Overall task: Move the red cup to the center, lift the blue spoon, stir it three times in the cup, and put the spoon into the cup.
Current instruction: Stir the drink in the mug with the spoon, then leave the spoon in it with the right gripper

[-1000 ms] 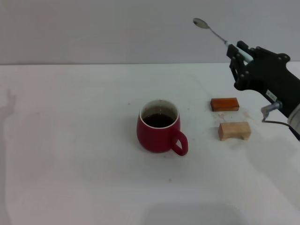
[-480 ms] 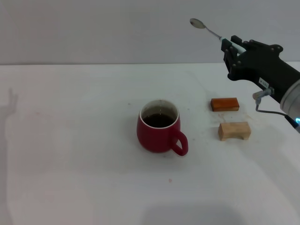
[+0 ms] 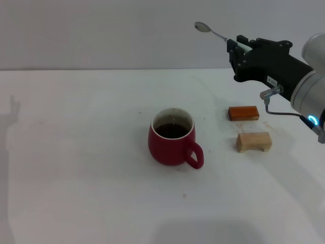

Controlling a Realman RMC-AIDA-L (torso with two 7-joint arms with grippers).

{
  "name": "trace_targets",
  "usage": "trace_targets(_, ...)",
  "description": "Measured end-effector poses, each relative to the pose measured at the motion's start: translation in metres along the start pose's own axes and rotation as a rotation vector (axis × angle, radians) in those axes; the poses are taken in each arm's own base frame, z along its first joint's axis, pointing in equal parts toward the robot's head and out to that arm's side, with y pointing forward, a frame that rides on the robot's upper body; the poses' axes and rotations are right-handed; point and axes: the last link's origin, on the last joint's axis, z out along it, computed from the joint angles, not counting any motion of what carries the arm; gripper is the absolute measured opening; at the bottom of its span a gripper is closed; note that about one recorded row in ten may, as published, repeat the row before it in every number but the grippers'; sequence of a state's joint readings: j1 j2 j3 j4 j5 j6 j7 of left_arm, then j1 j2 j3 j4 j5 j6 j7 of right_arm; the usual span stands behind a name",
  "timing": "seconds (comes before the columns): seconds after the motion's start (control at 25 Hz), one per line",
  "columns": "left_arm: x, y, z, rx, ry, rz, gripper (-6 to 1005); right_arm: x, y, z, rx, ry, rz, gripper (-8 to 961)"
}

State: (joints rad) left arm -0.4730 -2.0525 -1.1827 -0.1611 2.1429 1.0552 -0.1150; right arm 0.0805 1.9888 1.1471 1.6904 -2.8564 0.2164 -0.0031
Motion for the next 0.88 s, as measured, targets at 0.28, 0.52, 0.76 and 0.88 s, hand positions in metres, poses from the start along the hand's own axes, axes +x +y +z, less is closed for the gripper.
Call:
trace_targets(0.28,0.000,0.000,0.000,0.001,0.000,0.000,840,-0.009,0.005,0.003,0.004,0.042,-0.009,138)
trace_targets(0.52,0.001,0.001,0.002,-0.001,0.002,0.000,841,-0.021,0.014,0.005,-0.018,0.105,-0.041,138)
trace_targets(0.76,0.002,0.002,0.003,-0.004,0.006,0.000,840,-0.036,0.023,0.001,-0.045,0.163,-0.085,138)
trace_targets(0.88,0.002,0.002,0.004,-0.003,0.005,0.000,840,-0.040,0.027,0.001,-0.059,0.186,-0.104,138)
